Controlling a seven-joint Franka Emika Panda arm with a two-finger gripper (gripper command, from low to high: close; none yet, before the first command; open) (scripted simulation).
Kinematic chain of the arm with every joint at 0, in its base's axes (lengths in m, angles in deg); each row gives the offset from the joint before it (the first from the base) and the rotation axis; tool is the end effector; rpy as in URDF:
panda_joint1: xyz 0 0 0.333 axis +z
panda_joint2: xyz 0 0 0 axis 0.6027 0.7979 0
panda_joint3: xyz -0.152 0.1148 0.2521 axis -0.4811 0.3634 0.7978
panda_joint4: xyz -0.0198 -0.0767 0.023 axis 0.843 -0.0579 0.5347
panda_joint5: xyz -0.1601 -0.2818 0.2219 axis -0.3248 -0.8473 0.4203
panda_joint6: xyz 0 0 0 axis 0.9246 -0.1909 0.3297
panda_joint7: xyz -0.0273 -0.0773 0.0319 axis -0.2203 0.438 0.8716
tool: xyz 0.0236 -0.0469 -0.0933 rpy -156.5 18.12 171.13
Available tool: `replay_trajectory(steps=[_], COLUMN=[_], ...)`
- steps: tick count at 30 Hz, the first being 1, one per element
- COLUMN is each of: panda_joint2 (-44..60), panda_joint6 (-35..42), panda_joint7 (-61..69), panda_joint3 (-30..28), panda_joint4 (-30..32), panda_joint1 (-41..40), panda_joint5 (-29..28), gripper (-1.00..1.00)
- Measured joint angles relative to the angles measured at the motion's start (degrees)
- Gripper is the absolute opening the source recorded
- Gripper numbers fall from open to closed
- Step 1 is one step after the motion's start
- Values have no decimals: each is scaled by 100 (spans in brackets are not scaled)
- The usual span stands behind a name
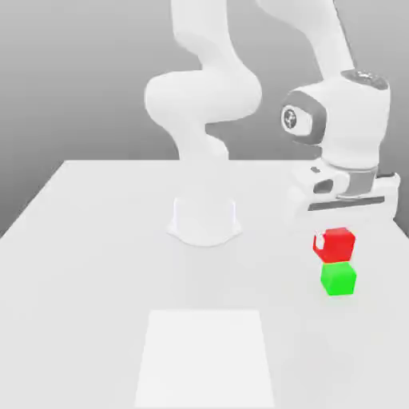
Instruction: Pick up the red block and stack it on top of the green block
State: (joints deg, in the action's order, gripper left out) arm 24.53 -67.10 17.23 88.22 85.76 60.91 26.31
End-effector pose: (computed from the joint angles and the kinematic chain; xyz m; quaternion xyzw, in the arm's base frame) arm 0.2394 0.2537 0.2435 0.9632 -0.2687 0.0017 0.0018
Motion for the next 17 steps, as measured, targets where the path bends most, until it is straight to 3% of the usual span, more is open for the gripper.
replay_trajectory(steps=[3, 12, 17], panda_joint2=[-29, 1076, 1563], panda_joint6=[0, -809, -1368], panda_joint7=[-321, -1815, -1998], panda_joint3=[233, 558, 567], panda_joint4=[30, -30, -22], panda_joint1=[160, -640, -688], panda_joint5=[38, -2001, -2265], gripper=[-100, -100, -100])
